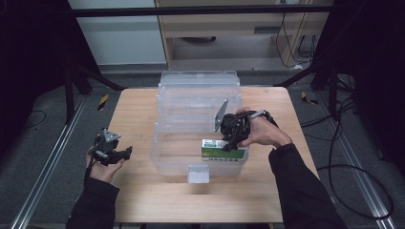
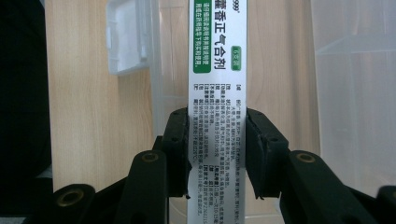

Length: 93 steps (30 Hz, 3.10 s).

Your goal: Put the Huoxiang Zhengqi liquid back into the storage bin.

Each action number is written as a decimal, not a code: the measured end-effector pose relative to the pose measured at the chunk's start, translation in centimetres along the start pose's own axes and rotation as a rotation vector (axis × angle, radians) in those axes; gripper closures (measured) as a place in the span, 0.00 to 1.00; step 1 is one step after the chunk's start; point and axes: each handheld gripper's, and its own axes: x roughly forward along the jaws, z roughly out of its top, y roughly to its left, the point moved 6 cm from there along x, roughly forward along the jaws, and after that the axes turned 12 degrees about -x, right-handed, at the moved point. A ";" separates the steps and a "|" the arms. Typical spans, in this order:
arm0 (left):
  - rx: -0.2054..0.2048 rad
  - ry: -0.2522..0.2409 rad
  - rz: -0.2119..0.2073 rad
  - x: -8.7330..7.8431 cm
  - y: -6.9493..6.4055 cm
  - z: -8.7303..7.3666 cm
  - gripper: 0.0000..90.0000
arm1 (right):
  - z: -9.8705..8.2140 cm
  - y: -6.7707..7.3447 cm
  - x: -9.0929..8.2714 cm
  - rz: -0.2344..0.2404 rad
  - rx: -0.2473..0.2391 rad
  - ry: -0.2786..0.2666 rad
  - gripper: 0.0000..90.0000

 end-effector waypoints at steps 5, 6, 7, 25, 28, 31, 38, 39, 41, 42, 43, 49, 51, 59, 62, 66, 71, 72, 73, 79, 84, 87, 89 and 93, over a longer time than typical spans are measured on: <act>0.000 0.001 0.001 0.0 0.0 0.0 0.42 | 0.1 0.2 0.3 0.004 -0.008 0.005 0.71; 0.000 0.001 0.001 0.0 0.0 0.0 0.42 | 0.1 0.2 0.3 0.003 -0.012 0.009 0.71; 0.000 0.000 0.001 0.0 0.0 0.0 0.42 | 0.0 0.3 0.4 0.001 -0.013 0.006 0.71; 0.000 -0.001 0.001 0.0 0.0 0.0 0.42 | -0.4 0.6 1.8 0.000 -0.027 0.025 0.70; -0.001 -0.002 0.001 -0.1 0.0 0.0 0.42 | -0.5 0.6 2.0 -0.001 -0.030 0.037 0.70; 0.000 -0.002 0.000 -0.1 0.0 0.0 0.42 | -0.5 0.7 2.2 -0.001 -0.032 0.041 0.70; 0.000 -0.002 0.000 -0.1 0.0 0.0 0.42 | -0.5 0.7 2.4 -0.008 -0.039 0.048 0.70; 0.000 -0.002 0.000 -0.1 0.0 0.0 0.42 | -0.5 0.7 2.3 -0.007 -0.035 0.051 0.70; 0.001 -0.002 0.000 -0.1 0.0 0.0 0.42 | -0.6 0.8 2.4 -0.005 -0.034 0.049 0.70; 0.001 -0.001 0.000 -0.1 0.0 0.0 0.42 | -0.6 0.8 2.4 -0.005 -0.034 0.049 0.70; 0.001 -0.001 0.001 0.0 0.0 0.0 0.42 | -0.6 0.8 2.5 -0.005 -0.034 0.049 0.70; 0.000 -0.001 0.000 -0.1 0.0 0.0 0.42 | -0.8 0.9 2.7 0.005 -0.028 0.070 0.72; 0.000 -0.001 0.000 0.0 -0.1 0.0 0.42 | -0.8 1.0 2.5 0.014 -0.031 0.053 0.75; 0.003 -0.001 0.000 -0.1 -0.2 0.0 0.42 | -0.9 1.0 1.4 -0.018 0.001 0.029 0.74; 0.004 0.000 0.001 0.0 -0.1 0.0 0.42 | -0.9 0.9 1.1 -0.027 0.006 0.012 0.74; 0.003 -0.001 -0.001 -0.1 -0.2 0.1 0.42 | -1.0 0.8 0.8 -0.040 0.029 0.010 0.74; 0.004 -0.001 0.000 -0.1 -0.2 0.0 0.42 | -1.0 0.6 0.8 -0.055 0.035 0.004 0.74; 0.004 -0.001 -0.001 -0.1 -0.2 0.0 0.42 | -1.0 0.6 0.8 -0.055 0.035 0.004 0.74; 0.004 -0.001 0.000 -0.1 -0.2 0.0 0.42 | -1.0 0.5 0.9 -0.063 0.035 0.003 0.73; 0.002 -0.002 0.000 -0.1 -0.1 0.0 0.42 | -1.2 0.0 1.6 -0.080 0.044 0.026 0.72; 0.001 -0.002 0.000 -0.1 0.0 0.1 0.42 | -1.3 -0.4 2.1 -0.080 0.051 0.040 0.72; 0.001 -0.003 0.000 -0.1 -0.1 0.1 0.42 | -1.5 -0.5 2.3 -0.080 0.060 0.053 0.71; 0.002 -0.002 0.000 -0.1 -0.1 0.1 0.42 | -1.6 -0.7 2.4 -0.086 0.049 0.051 0.71; 0.002 -0.002 0.001 -0.1 -0.1 0.0 0.42 | -2.0 -0.8 2.8 -0.083 0.057 0.055 0.70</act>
